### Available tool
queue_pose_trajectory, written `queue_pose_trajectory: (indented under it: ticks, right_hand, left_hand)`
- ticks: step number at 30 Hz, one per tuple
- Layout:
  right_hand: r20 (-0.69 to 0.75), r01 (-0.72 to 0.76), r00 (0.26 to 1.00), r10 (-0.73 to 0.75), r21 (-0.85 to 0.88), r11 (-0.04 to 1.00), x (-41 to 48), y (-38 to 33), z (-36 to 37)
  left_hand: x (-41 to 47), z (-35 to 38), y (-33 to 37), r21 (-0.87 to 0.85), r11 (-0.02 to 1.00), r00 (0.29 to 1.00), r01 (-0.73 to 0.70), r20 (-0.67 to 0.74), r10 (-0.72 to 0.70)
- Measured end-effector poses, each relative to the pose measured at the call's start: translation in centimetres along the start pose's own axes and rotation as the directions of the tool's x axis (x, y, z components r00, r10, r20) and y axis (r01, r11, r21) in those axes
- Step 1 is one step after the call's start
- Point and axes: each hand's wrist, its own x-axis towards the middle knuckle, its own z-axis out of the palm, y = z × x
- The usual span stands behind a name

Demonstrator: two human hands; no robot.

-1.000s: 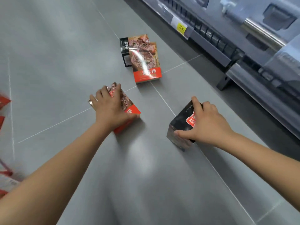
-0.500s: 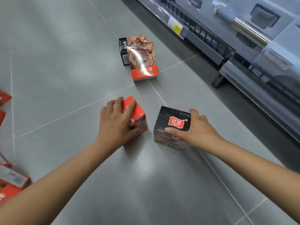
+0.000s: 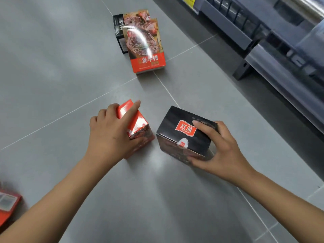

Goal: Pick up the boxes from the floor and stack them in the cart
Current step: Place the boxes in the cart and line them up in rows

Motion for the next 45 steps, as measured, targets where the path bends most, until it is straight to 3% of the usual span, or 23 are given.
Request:
queue_pose_trajectory:
  ticks: [5, 11, 20, 27, 32, 40, 45]
  right_hand:
    - [-0.081, -0.325, 0.940, 0.332, 0.083, 0.942, 0.2, -2.6, -1.6]
    - [-0.206, -0.518, 0.806, 0.555, 0.208, 0.830, -2.1, -4.9, -4.3]
    - [-0.207, -0.625, 0.750, 0.628, 0.090, 0.776, -4.2, -17.5, -17.3]
    - [-0.202, -0.620, 0.764, 0.613, 0.036, 0.784, -1.5, -31.6, -30.4]
    - [-0.182, -0.611, 0.780, 0.598, -0.014, 0.792, -1.4, -40.6, -37.5]
    - [-0.274, -0.685, 0.697, 0.662, 0.015, 0.728, -7.4, -54.3, -44.4]
    - [-0.441, -0.715, 0.600, 0.667, 0.077, 0.695, -12.3, -61.6, -47.5]
  left_hand:
    - [-1.1, -1.7, 1.5, -0.065, 0.994, 0.997, 0.083, 0.016, -0.082]
    - [-3.1, -5.7, 4.1, -0.185, 0.976, 0.993, 0.114, 0.058, -0.105]
    - [-4.9, -21.1, 8.3, -0.141, 0.989, 0.993, 0.054, 0.116, -0.038]
    - [-4.2, -39.4, 12.0, -0.129, 0.991, 0.995, 0.019, 0.100, -0.006]
    - [-4.1, -50.0, 13.6, -0.100, 0.992, 0.976, -0.074, 0.196, 0.092]
    - [-6.9, -63.9, 14.3, -0.131, 0.958, 0.939, -0.255, 0.204, 0.278]
    - [-8.3, -71.6, 16.6, -0.162, 0.856, 0.838, -0.491, 0.182, 0.515]
